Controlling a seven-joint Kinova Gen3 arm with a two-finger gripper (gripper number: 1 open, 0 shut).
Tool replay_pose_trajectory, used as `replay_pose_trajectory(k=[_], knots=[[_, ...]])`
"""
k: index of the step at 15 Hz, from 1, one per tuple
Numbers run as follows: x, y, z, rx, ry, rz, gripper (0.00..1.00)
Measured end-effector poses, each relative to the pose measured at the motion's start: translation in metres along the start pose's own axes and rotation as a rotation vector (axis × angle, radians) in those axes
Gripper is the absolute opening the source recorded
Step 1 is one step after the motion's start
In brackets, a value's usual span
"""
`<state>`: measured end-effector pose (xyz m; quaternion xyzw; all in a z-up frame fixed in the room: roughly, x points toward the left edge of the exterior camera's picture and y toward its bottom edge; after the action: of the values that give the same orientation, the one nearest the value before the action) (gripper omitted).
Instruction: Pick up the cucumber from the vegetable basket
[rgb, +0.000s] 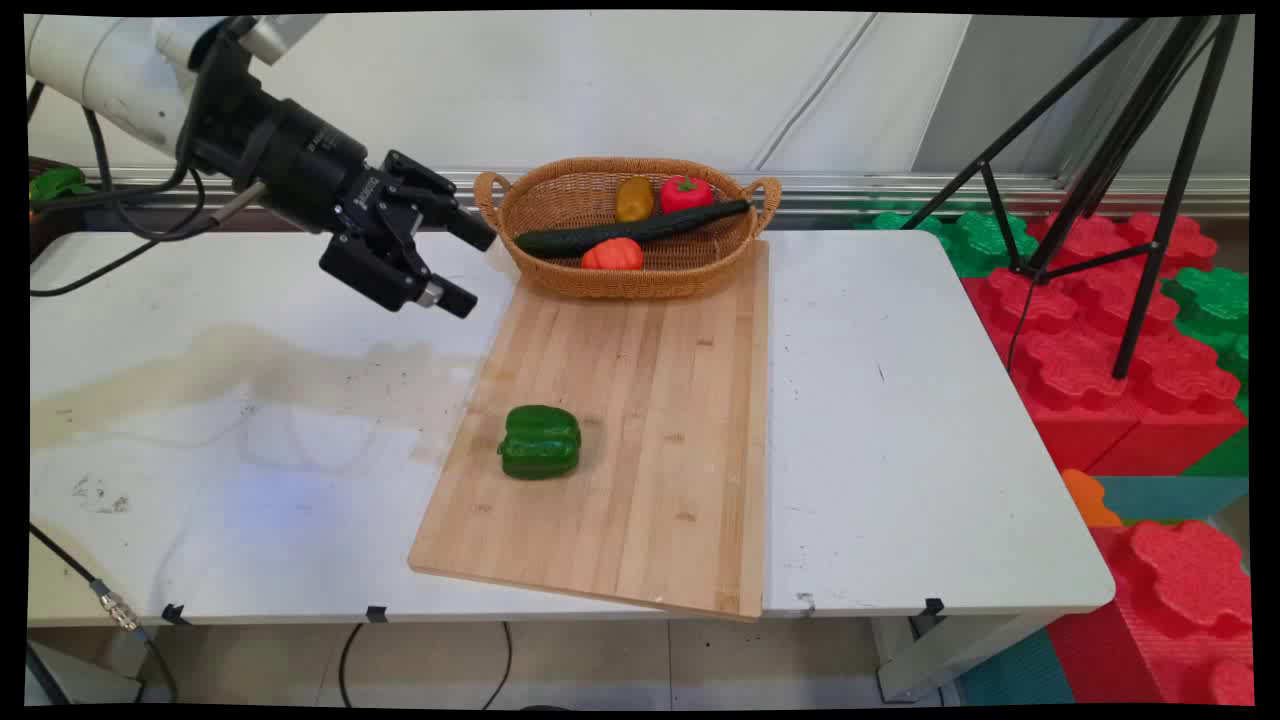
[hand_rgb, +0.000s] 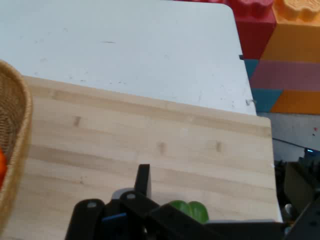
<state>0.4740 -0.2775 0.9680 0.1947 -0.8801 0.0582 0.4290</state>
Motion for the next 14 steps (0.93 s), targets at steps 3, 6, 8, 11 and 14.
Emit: replay_pose_trajectory(k=[3,6,8,11,14], knots=[[-0.001,-0.012,-0.005,0.043,-0.004,-0.016,1.00],[-0.005,-0.034,-0.006,0.111,-0.021,-0.027,1.00],[-0.008,-0.047,-0.004,0.148,-0.030,-0.030,1.00],[-0.012,-0.071,0.002,0.214,-0.053,-0.032,1.00],[-0.016,-0.096,0.012,0.272,-0.081,-0.028,1.00]])
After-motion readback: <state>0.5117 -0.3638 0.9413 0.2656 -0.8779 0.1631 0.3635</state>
